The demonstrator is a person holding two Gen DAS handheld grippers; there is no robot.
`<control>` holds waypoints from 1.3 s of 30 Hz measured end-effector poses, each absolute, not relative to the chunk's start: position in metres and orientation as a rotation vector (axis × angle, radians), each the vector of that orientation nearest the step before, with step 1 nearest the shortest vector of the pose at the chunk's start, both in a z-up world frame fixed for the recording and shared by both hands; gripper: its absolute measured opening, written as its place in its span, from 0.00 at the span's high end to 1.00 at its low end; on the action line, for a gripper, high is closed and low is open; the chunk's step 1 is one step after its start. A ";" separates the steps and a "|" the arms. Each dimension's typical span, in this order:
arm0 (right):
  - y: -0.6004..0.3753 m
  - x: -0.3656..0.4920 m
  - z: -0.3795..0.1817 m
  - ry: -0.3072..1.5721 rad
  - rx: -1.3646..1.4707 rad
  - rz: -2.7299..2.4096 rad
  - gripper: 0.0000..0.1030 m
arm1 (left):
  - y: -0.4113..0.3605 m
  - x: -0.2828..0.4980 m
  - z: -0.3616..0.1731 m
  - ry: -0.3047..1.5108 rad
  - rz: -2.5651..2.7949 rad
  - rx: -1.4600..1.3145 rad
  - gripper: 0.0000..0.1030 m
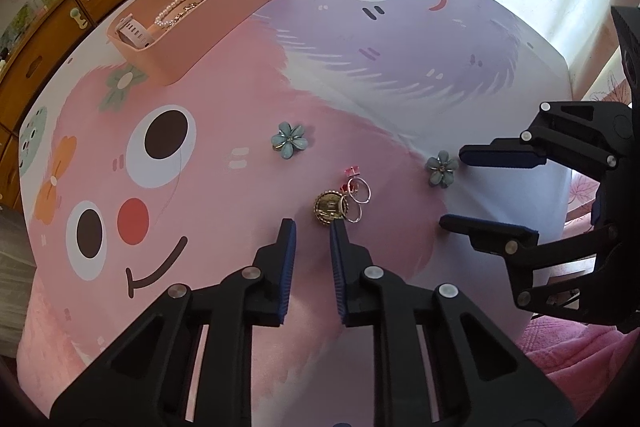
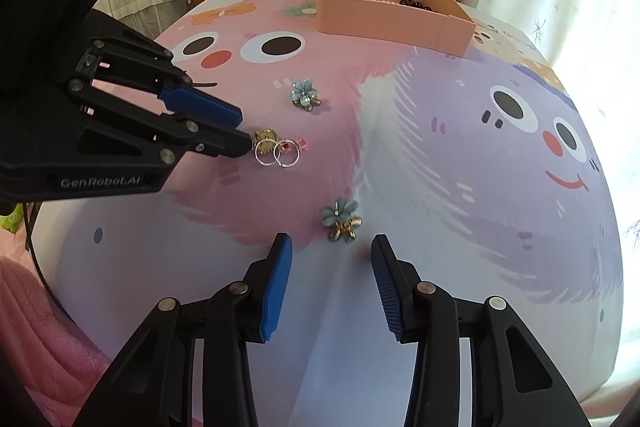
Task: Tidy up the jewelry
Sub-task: 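Grasp the gold round pendant with the left tool while the right tool grasps a blue flower charm, then carry the pendant and flower charm into the pink tray and open both tools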
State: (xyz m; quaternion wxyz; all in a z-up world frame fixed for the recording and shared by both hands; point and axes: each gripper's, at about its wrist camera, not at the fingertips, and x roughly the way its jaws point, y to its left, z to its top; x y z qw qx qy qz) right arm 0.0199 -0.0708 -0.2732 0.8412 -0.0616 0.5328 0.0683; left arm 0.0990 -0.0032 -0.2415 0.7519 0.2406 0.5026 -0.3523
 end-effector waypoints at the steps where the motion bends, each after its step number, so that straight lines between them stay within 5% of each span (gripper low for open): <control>1: -0.071 0.022 -0.273 1.123 -0.132 0.145 0.60 | -0.003 0.099 -0.242 1.100 -0.773 0.526 0.85; 15: -0.082 0.034 -0.276 1.113 -0.104 0.120 0.61 | -0.018 0.102 -0.247 1.080 -0.811 0.536 0.85; 22: -0.091 0.038 -0.275 1.107 -0.076 0.134 0.80 | -0.022 0.104 -0.247 1.053 -0.825 0.528 0.85; 39: -0.152 0.051 -0.261 1.140 0.121 0.135 0.81 | -0.051 0.118 -0.243 1.031 -0.791 0.479 0.86</control>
